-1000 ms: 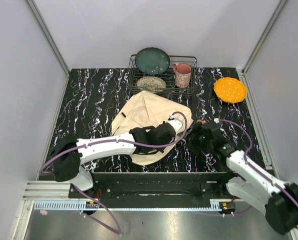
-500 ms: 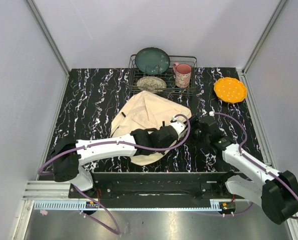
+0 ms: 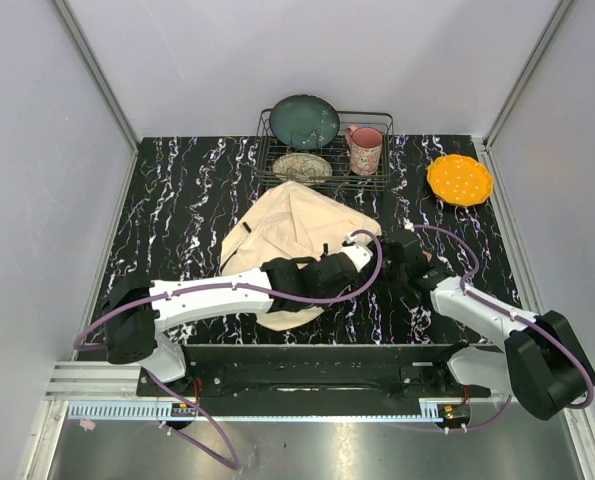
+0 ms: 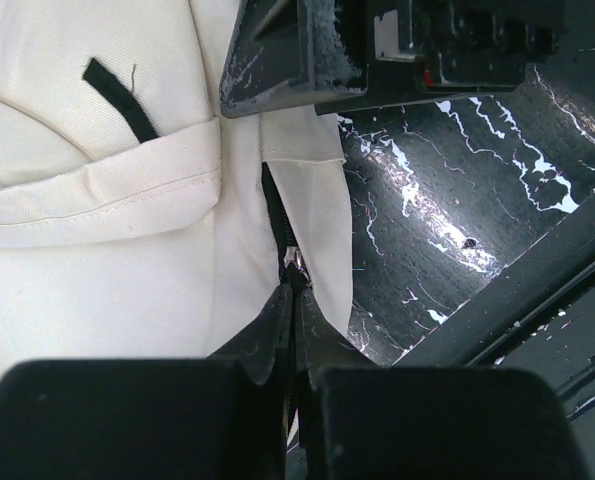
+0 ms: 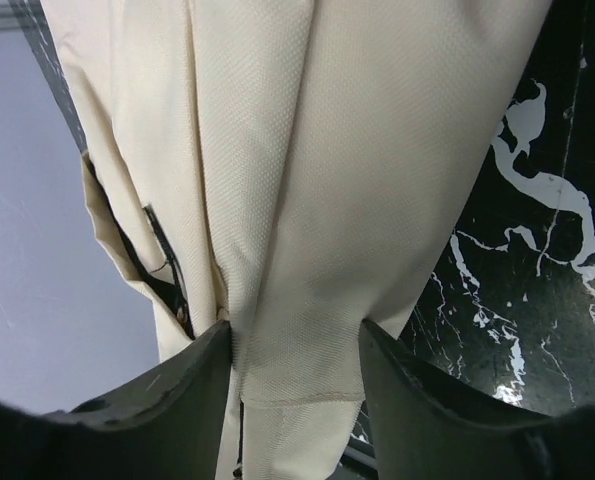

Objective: Pack the student bag
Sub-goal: Zip the student bag at the center of the board.

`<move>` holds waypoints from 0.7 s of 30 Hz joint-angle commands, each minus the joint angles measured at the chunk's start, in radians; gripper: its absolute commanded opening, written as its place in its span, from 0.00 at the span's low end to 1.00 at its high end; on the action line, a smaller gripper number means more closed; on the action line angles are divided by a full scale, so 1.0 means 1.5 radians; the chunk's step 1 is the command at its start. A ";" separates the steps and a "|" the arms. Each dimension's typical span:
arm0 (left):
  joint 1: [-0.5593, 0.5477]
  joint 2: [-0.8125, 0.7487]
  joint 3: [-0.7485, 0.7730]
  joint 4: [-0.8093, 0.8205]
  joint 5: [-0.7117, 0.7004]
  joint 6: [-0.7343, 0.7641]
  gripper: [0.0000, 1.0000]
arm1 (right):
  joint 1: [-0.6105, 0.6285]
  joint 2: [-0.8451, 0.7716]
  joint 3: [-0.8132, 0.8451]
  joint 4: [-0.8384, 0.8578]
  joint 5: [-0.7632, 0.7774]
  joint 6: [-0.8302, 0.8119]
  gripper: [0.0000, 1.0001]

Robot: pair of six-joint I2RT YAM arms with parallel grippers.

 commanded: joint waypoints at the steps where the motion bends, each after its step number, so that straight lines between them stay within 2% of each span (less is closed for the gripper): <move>1: -0.010 -0.023 0.034 0.020 -0.019 0.004 0.00 | 0.005 0.024 0.044 0.028 0.006 -0.014 0.52; 4: -0.012 -0.021 0.029 0.020 -0.019 0.004 0.00 | 0.006 0.035 0.049 0.030 0.008 -0.023 0.19; 5: -0.012 -0.022 0.026 0.020 -0.019 0.002 0.00 | 0.005 0.037 0.049 0.031 0.009 -0.025 0.13; 6: -0.012 -0.022 0.025 0.019 -0.021 0.003 0.00 | 0.005 0.037 0.049 0.031 0.012 -0.027 0.02; 14: -0.019 -0.042 -0.002 -0.022 -0.043 0.004 0.00 | 0.003 0.021 0.081 -0.040 0.100 -0.065 0.00; 21: -0.032 -0.116 -0.073 -0.055 -0.039 -0.030 0.00 | -0.023 0.060 0.106 -0.039 0.102 -0.091 0.00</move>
